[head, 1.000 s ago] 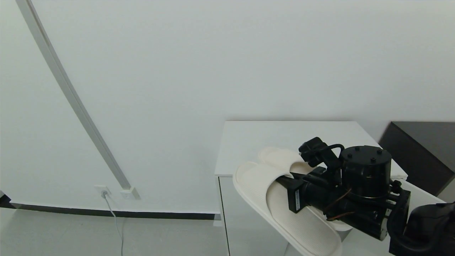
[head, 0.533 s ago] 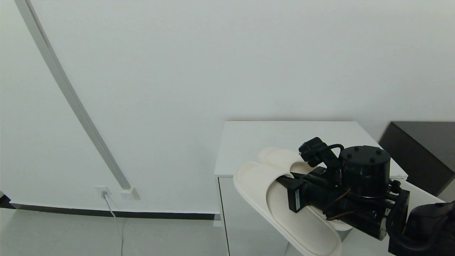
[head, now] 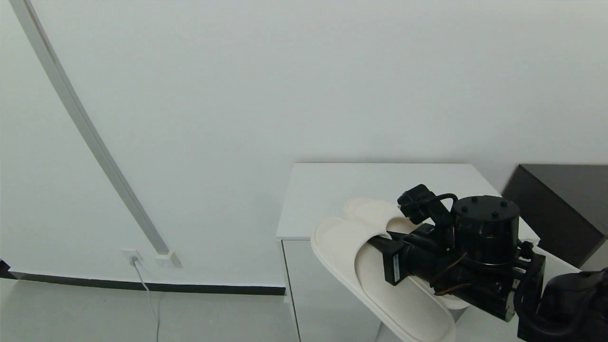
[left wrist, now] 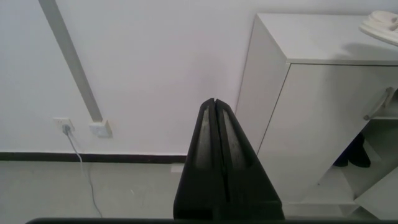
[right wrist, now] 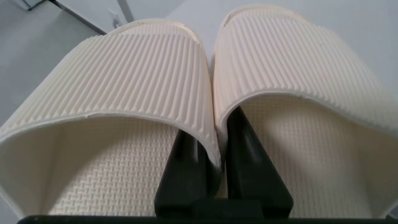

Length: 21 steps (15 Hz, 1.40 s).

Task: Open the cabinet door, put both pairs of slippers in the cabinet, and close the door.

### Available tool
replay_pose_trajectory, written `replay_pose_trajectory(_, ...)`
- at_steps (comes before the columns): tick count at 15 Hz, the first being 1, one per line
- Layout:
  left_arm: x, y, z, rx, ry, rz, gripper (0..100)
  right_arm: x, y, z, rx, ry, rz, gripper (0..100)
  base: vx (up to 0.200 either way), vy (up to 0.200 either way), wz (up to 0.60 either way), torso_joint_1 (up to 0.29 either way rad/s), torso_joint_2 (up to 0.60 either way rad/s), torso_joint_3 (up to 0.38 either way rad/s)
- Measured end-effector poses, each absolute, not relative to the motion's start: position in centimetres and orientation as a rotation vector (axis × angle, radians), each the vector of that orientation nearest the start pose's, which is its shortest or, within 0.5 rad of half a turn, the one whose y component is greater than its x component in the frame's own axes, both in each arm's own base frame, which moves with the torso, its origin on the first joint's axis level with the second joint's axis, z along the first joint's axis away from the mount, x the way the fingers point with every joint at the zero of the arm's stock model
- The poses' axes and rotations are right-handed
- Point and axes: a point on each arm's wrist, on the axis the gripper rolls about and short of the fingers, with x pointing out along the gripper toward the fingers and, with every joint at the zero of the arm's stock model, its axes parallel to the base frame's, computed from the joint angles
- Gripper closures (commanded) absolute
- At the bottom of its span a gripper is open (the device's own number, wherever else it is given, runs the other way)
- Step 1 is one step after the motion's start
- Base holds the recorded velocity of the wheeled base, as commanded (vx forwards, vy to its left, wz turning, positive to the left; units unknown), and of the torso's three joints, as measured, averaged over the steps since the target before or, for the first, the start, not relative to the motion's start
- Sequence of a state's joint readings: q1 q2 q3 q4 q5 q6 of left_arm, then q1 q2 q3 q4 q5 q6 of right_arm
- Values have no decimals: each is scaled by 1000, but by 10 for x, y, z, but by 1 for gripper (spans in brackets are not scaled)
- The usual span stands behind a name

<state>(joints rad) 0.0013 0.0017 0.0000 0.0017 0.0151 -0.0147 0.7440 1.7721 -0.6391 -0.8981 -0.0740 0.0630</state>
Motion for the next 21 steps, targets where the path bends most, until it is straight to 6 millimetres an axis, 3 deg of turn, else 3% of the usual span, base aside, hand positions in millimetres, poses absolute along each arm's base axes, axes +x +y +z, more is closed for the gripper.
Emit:
replay_pose_trajectory(12,-23,0,75,-17,3,16,100,222,203,142,-39,244,639,100,0,-200,0,2,2,2)
replay_pose_trajectory(21,-23,0,75,-17,3,16,100,220,201,141,-37,241,639,100,0,0,0,0,0,0)
